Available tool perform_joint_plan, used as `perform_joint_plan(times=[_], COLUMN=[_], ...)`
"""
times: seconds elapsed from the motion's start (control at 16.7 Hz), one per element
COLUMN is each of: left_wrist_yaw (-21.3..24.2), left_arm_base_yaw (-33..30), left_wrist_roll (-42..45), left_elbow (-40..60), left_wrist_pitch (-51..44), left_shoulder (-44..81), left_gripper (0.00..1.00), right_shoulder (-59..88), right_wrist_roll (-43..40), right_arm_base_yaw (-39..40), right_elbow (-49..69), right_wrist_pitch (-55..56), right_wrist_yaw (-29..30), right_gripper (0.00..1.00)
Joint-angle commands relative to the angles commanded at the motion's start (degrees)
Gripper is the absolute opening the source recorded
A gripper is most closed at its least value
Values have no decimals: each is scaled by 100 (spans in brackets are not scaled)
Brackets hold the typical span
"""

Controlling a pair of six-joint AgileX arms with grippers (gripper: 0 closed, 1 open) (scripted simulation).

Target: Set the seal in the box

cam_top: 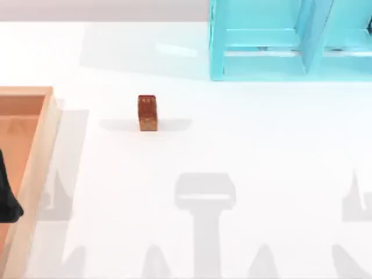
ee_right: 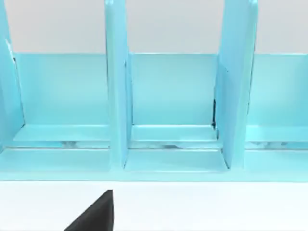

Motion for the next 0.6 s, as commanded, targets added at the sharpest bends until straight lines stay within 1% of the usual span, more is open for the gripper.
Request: perform_joint_plan(times=[0.18, 0.3, 0.42, 0.6], left_wrist_yaw=[6, 30, 62, 98], left_arm_base_yaw=[-19, -114, -281, -601], left_wrist_roll=[-9, -51, -131, -294], left_elbow=[49, 302, 812, 1932], left_wrist_pitch=[-31, -196, -540, -1334], left_shoulder=[43, 270, 738, 1813], left_gripper=[100, 100, 100, 100], right_shoulder=[0, 0, 0, 0], right_wrist_roll=[0, 0, 0, 0], right_arm_base_yaw=[0, 0, 0, 0], right_elbow=[0, 0, 0, 0], right_wrist_pitch=[0, 0, 0, 0], right_wrist_yaw=[0, 0, 0, 0], right_gripper=[100, 100, 100, 100])
